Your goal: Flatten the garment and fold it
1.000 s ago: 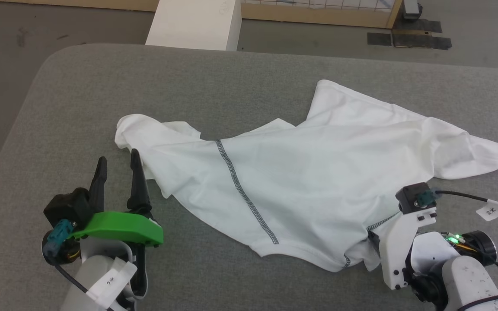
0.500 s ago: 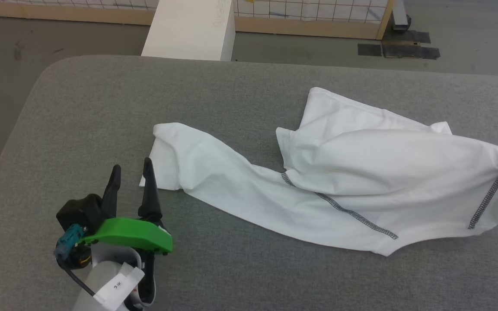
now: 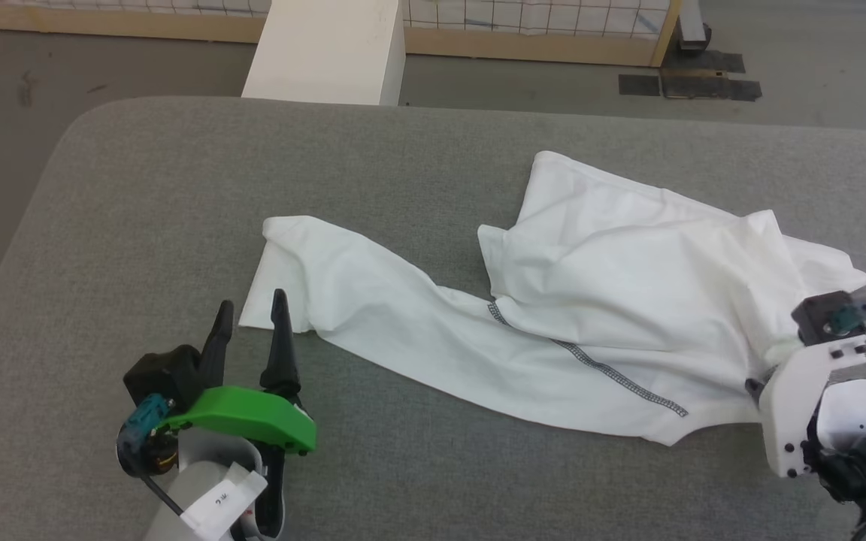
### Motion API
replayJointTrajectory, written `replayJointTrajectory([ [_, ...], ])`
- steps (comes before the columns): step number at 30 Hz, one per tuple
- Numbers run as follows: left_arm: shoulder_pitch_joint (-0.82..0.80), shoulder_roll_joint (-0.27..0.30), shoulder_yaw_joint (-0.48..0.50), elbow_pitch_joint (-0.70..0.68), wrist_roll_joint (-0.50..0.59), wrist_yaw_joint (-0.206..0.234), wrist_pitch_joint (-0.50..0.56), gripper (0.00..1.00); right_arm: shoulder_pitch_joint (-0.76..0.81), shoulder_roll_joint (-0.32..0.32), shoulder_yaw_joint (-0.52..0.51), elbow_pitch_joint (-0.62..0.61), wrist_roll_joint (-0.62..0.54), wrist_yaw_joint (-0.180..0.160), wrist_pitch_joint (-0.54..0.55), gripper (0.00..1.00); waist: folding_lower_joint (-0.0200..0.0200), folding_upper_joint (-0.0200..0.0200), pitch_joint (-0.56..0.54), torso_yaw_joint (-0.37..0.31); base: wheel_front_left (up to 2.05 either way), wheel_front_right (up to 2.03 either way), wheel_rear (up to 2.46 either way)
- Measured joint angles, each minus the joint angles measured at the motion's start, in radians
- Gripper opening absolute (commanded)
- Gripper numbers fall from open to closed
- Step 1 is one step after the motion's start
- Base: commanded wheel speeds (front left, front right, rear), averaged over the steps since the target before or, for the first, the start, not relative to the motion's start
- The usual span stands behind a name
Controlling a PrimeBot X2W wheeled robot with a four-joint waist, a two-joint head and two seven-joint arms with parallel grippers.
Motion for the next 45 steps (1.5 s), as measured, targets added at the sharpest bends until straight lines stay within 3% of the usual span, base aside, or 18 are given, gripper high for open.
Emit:
replayJointTrajectory([
  [10,0.022,-0.025,-0.05,0.008,-0.05,-0.006,0.125,1.0,0.071,0.185,-0.356,-0.24,0.089,0.0,-0.185,1.0,0.0,0.0,-0.043,-0.038,0.0,0.0,0.0],
  [15,0.033,-0.045,-0.098,0.008,-0.106,0.056,0.317,1.0,0.102,0.215,-0.492,-0.307,0.102,0.0,-0.25,1.0,0.0,0.0,-0.05,-0.069,0.0,0.0,0.0],
  [18,0.038,-0.054,-0.147,0.008,-0.134,0.099,0.453,1.0,0.12,0.222,-0.511,-0.303,0.102,0.0,-0.272,1.0,0.0,0.0,-0.051,-0.088,0.0,0.0,0.0],
  [25,-0.015,-0.062,-0.191,0.067,-0.133,0.21,0.563,1.0,0.123,0.225,-0.488,-0.253,0.129,0.0,-0.304,1.0,0.0,0.0,-0.036,-0.123,0.0,0.0,0.0],
  [34,-0.161,-0.063,-0.225,0.175,-0.155,0.228,0.62,1.0,0.118,0.225,-0.465,-0.23,0.128,0.0,-0.327,1.0,0.0,0.0,0.004,-0.16,0.0,0.0,0.0],
  [35,-0.168,-0.063,-0.226,0.179,-0.166,0.222,0.616,0.45,0.118,0.225,-0.465,-0.226,0.128,0.0,-0.33,1.0,0.0,0.0,0.009,-0.163,0.0,0.0,0.0],
  [36,-0.174,-0.063,-0.227,0.183,-0.171,0.219,0.61,0.26,0.118,0.225,-0.465,-0.224,0.128,0.0,-0.334,1.0,0.0,0.0,0.013,-0.165,0.0,0.0,0.0],
  [37,-0.18,-0.063,-0.229,0.188,-0.175,0.216,0.605,0.0,0.118,0.225,-0.464,-0.221,0.128,0.0,-0.335,1.0,0.0,0.0,0.017,-0.167,0.0,0.0,0.0],
  [45,-0.192,-0.044,-0.195,0.172,-0.195,0.194,0.575,0.0,0.118,0.226,-0.463,-0.199,0.127,0.0,-0.346,1.0,0.0,0.0,0.025,-0.142,0.0,0.0,0.0],
])
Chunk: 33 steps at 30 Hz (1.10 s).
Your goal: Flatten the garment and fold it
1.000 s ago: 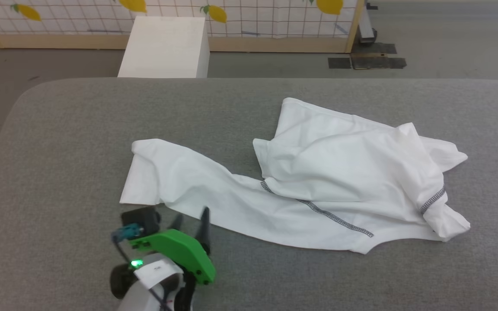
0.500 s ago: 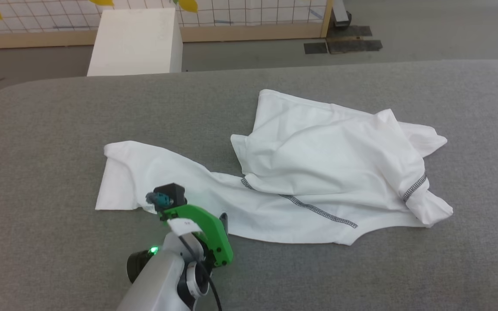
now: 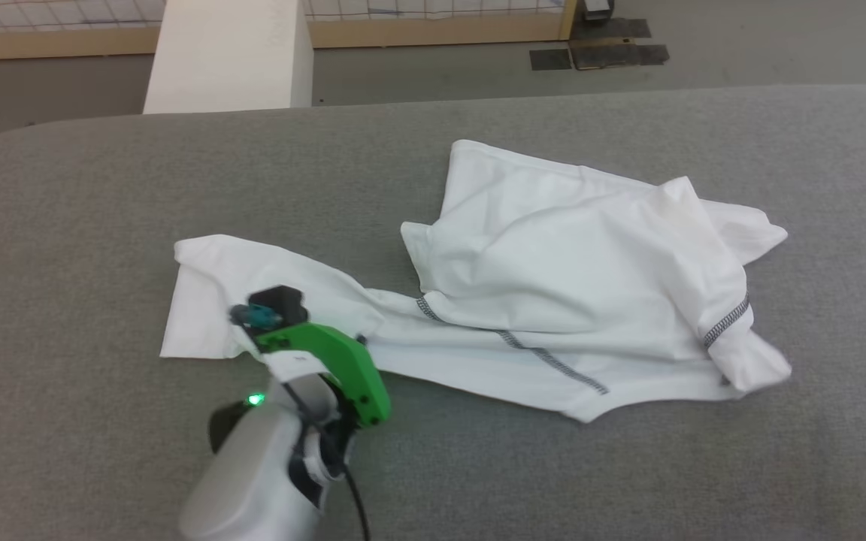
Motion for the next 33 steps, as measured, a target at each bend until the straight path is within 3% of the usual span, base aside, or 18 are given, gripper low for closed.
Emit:
replayJointTrajectory([
  [10,-0.008,0.161,0.157,-0.105,-0.01,0.068,-0.036,0.0,-0.006,0.0,0.025,0.004,-0.009,0.0,0.001,1.0,0.0,0.0,-0.01,0.067,0.0,0.0,0.0],
  [14,0.007,0.188,0.239,-0.125,-0.036,0.115,-0.078,0.0,-0.02,0.0,0.04,0.0,-0.02,0.0,0.004,1.0,0.0,0.0,0.0,0.078,0.0,0.0,0.0],
  [20,0.089,0.184,0.28,-0.091,-0.075,0.123,-0.09,0.0,-0.02,0.001,0.065,0.001,-0.027,0.0,0.014,1.0,0.0,0.0,0.003,0.086,0.0,0.0,0.0],
  [21,0.096,0.18,0.281,-0.086,-0.081,0.122,-0.097,0.16,-0.02,0.001,0.069,0.002,-0.028,0.0,0.016,1.0,0.0,0.0,0.001,0.087,0.0,0.0,0.0],
  [23,0.104,0.164,0.287,-0.085,-0.099,0.107,-0.122,1.0,-0.019,0.0,0.082,0.005,-0.031,0.0,0.023,1.0,0.0,0.0,-0.004,0.093,0.0,0.0,0.0],
  [28,0.109,0.168,0.281,-0.145,-0.076,0.04,-0.247,1.0,-0.01,0.0,0.121,0.004,-0.035,0.0,0.032,1.0,0.0,0.0,-0.02,0.105,0.0,0.0,0.0],
  [33,0.166,0.201,0.239,-0.246,0.038,-0.039,-0.462,1.0,0.02,0.001,0.216,0.0,-0.063,0.0,0.07,1.0,0.0,0.0,-0.03,0.114,0.0,0.0,0.0],
])
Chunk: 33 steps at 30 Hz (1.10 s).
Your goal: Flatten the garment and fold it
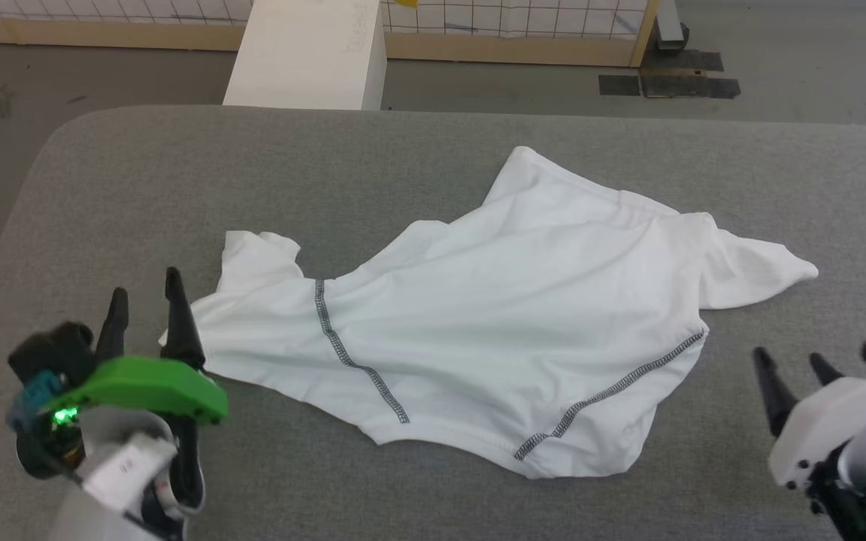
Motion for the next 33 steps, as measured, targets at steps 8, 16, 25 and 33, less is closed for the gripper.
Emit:
replayJointTrajectory([
  [8,0.092,-0.059,-0.019,-0.063,0.093,-0.034,-0.11,1.0,-0.097,-0.033,0.143,0.1,-0.121,0.0,0.118,1.0,0.0,0.0,0.023,0.008,0.0,0.0,0.0],
  [16,0.079,-0.116,-0.011,-0.058,0.128,-0.077,-0.112,1.0,-0.248,-0.113,0.237,0.297,-0.191,0.0,0.172,1.0,0.0,0.0,0.062,0.044,0.0,0.0,0.0],
  [25,0.038,-0.166,-0.005,-0.03,0.17,-0.127,-0.115,1.0,-0.351,-0.214,0.312,0.396,-0.154,0.001,0.198,0.0,0.0,0.0,0.108,0.1,0.0,0.0,0.0],
  [33,-0.01,-0.204,-0.022,-0.014,0.185,-0.165,-0.115,1.0,-0.537,-0.337,0.299,0.429,-0.156,0.001,0.189,0.0,0.0,0.0,0.164,0.167,0.0,0.0,0.0],
])
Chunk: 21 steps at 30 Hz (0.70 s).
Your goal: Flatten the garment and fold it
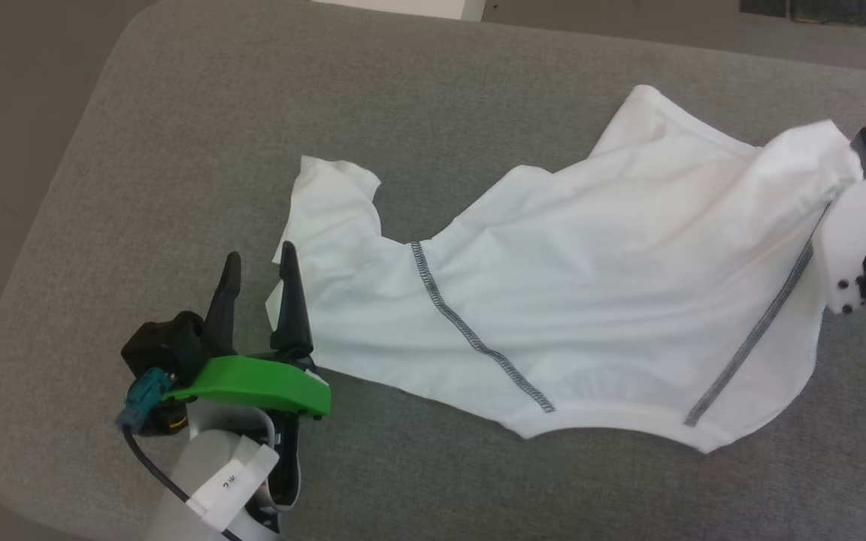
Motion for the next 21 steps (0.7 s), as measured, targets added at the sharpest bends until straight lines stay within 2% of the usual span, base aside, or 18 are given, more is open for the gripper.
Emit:
replayJointTrajectory([
  [7,-0.028,-0.011,-0.023,0.025,0.0,-0.016,0.0,1.0,-0.08,-0.009,0.018,0.066,-0.018,0.0,0.0,0.0,0.0,0.0,0.051,0.063,0.0,0.0,0.0],
  [8,-0.028,-0.012,-0.023,0.029,0.0,-0.016,0.0,1.0,-0.08,-0.007,0.021,0.077,-0.016,0.0,-0.001,0.31,0.0001,0.0,0.056,0.069,0.0,0.0,0.0],
  [9,-0.028,-0.012,-0.023,0.031,0.0,-0.016,0.0,1.0,-0.08,-0.005,0.022,0.083,-0.014,-0.001,-0.004,1.0,0.0,0.0,0.058,0.073,0.0,0.0,0.0],
  [15,-0.026,-0.014,-0.025,0.059,0.009,-0.024,0.0,1.0,-0.061,0.014,-0.047,0.075,0.049,-0.001,-0.088,1.0,0.0,0.0,0.034,0.068,0.0,0.0,0.0],
  [21,-0.01,-0.012,-0.023,0.095,0.027,-0.028,0.0,1.0,0.072,0.093,-0.195,-0.079,0.131,-0.001,-0.238,1.0,0.0,0.0,-0.027,0.037,0.0,0.0,0.0],
])
